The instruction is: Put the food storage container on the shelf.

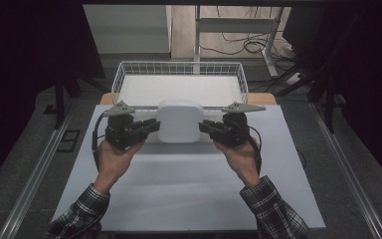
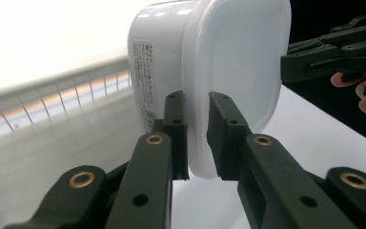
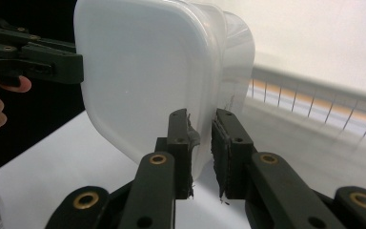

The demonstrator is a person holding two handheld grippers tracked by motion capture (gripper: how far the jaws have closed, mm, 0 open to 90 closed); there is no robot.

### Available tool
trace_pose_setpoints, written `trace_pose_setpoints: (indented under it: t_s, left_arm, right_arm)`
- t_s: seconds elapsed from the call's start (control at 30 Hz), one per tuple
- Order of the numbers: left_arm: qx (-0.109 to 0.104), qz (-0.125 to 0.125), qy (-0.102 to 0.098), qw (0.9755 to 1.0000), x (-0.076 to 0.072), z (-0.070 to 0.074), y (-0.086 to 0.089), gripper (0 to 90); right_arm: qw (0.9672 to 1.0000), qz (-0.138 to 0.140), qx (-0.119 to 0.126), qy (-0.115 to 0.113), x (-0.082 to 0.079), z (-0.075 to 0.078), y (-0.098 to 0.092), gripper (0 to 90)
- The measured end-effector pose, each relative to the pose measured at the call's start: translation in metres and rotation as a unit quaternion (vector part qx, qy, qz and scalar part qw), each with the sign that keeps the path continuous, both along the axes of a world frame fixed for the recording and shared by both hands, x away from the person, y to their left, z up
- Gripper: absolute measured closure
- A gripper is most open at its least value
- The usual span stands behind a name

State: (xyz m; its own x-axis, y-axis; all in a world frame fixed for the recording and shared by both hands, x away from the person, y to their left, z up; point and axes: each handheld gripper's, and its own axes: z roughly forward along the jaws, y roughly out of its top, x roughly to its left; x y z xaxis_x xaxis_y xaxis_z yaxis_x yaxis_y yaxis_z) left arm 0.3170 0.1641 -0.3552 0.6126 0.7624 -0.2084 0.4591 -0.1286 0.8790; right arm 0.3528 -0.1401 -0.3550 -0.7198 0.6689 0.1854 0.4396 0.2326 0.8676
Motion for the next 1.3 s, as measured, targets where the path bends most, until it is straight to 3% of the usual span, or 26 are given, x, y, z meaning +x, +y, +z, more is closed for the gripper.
trace_pose_setpoints:
  t_s: [0.2, 0.47, 0.83, 1.03, 1.3]
  left_arm:
    - [-0.006, 0.005, -0.006, 1.0, 0.014, 0.02, 0.007, 79.0]
    - [-0.013, 0.003, 0.006, 0.9999, 0.045, 0.043, 0.009, 78.9]
    - [-0.038, 0.0, 0.038, 0.9985, 0.075, 0.045, 0.011, 78.5]
    - [-0.064, -0.018, 0.048, 0.9966, 0.085, 0.042, 0.016, 73.4]
    - [-0.047, -0.006, 0.048, 0.9977, 0.092, 0.041, 0.014, 70.0]
  right_arm:
    - [0.9999, -0.002, 0.002, -0.015, 0.014, 0.022, 0.008, 77.3]
    - [0.9997, -0.013, 0.006, -0.018, 0.039, 0.045, 0.012, 77.1]
    - [0.9996, -0.024, 0.009, 0.012, 0.069, 0.054, 0.011, 76.8]
    - [0.9996, -0.02, 0.007, 0.02, 0.077, 0.057, 0.013, 73.4]
    - [0.9996, -0.026, -0.005, 0.01, 0.084, 0.06, 0.021, 66.2]
